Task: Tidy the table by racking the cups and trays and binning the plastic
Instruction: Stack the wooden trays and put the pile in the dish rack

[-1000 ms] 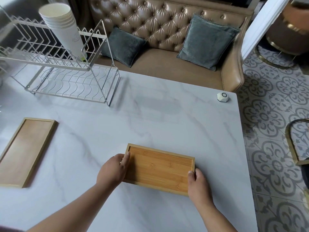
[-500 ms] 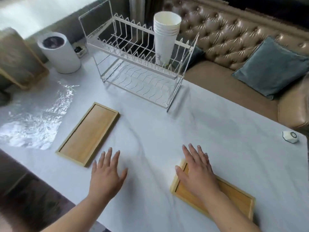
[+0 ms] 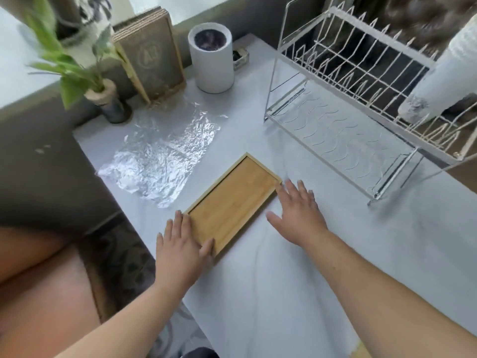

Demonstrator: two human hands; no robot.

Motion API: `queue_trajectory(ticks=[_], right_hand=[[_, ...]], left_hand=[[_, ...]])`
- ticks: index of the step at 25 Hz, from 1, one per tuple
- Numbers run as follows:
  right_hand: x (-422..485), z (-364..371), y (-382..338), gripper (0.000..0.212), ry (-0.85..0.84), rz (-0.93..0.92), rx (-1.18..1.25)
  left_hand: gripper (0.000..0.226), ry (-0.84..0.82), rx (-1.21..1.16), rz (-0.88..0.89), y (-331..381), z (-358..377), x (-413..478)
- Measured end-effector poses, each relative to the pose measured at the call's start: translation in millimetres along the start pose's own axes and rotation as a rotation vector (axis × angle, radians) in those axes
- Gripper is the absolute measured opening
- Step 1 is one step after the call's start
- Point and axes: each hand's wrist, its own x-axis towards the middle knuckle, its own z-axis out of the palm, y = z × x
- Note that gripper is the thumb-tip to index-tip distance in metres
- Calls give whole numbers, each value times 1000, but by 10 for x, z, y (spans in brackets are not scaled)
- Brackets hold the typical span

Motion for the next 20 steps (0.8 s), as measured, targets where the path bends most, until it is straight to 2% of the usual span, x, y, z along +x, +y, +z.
queue_trajectory(ticks=[4,7,11,13,15,18,20], right_hand=[[558,-93,-213,90,-77,38,60],[562,-29,-254,85,-38,53,98],[263,94,-166,68,36,275,336],[51,166,-24,53,40,403,444],[-227,213,185,40,121,503,565],[-805,177,617,25,336,593,753],[-1277,118,900,17,418,638,808]], left_hand=[[117,50,-87,-84,-70,46,56],[115,50,-159,-115,-66,66,42],[95,6,-395,-197,113,26,43],[71,0,-499,-225,243,-7,35],[52,14,-611,-236,420,-61,-10],[48,-28,-675,-200,775,-123,-144],[45,-49,-661,-121,1035,-113,-261]])
